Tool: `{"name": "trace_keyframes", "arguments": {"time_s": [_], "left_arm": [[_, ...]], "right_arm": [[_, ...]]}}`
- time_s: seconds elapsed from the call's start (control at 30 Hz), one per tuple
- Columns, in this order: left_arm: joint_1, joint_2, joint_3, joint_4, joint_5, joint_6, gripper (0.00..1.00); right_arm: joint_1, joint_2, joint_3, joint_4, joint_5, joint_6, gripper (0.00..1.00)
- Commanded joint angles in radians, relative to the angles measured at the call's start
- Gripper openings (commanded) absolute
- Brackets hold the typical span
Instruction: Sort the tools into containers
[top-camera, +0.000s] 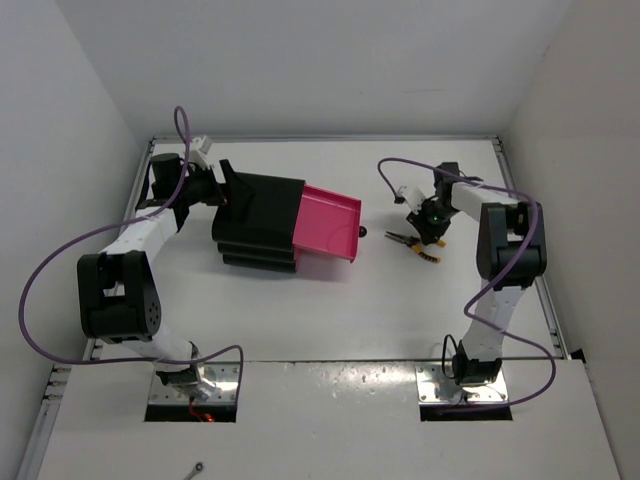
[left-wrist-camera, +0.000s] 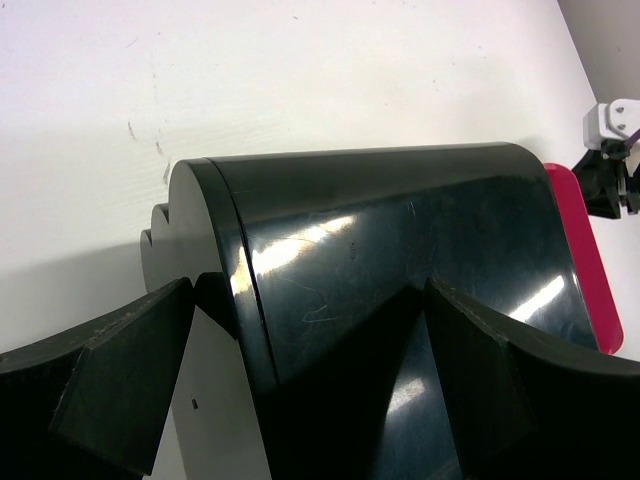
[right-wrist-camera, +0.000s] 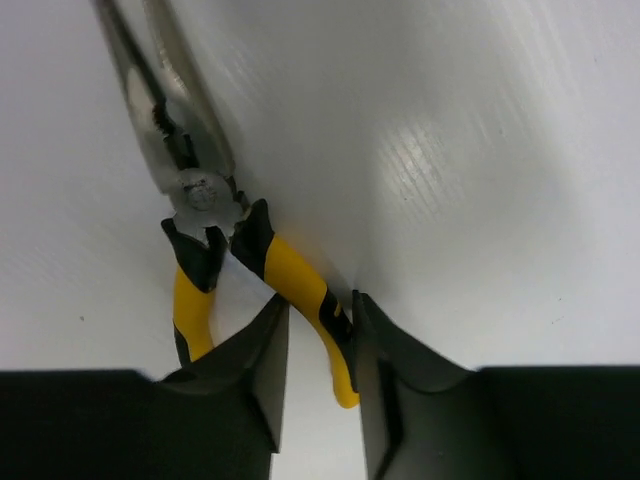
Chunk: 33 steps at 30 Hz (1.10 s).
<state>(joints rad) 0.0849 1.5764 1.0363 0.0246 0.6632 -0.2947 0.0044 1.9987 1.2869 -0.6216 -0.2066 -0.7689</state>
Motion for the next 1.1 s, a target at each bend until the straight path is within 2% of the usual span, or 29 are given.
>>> {"name": "trace_keyframes", "arguments": {"time_s": [0.0,0.07,0.1,0.17,0.3,0.5,0.7,0.87,1.07], "left_arm": [[-0.016,0.102,-0.081,-0.252,-0.126,0.104,1.0],[-0.016,0.111,-0.081,-0.252,-0.126,0.104,1.0],[-0.016,0.111,-0.081,-0.252,-0.126,0.104,1.0],[-0.016,0.111,-0.081,-0.252,-0.126,0.104,1.0],[-0.016,0.1,-0.081,-0.261,-0.126,0.114,1.0],[-0.016,0.091,-0.081,-0.261,-0.126,0.114,1.0],[-0.016,0.1,-0.081,-0.261,-0.126,0.114,1.0],[-0.016,0.109,-0.071,-0.261,-0.117,0.104,1.0],[-0.016,0.099,-0.071,-0.261,-0.126,0.104,1.0]], "right_arm": [[0.003,0.043,0.021,-0.02,0.061,-0.085,0.27],[0.003,0.064,0.022,-0.049,0.07,-0.096,0.17],[0.003,0.064,0.034,-0.058,0.07,-0.096,0.06],[-0.006,0.074,0.043,-0.081,0.058,-0.096,0.0],[-0.043,0.04,0.032,-0.102,0.03,-0.096,0.0],[-0.13,-0.13,0.032,-0.135,-0.08,-0.004,0.0],[-0.156,-0.253,0.094,-0.194,-0.195,0.106,0.0],[-0.071,-0.296,0.207,-0.237,-0.296,0.218,0.0],[0.1,-0.265,0.294,-0.253,-0.309,0.281,0.0]]}}
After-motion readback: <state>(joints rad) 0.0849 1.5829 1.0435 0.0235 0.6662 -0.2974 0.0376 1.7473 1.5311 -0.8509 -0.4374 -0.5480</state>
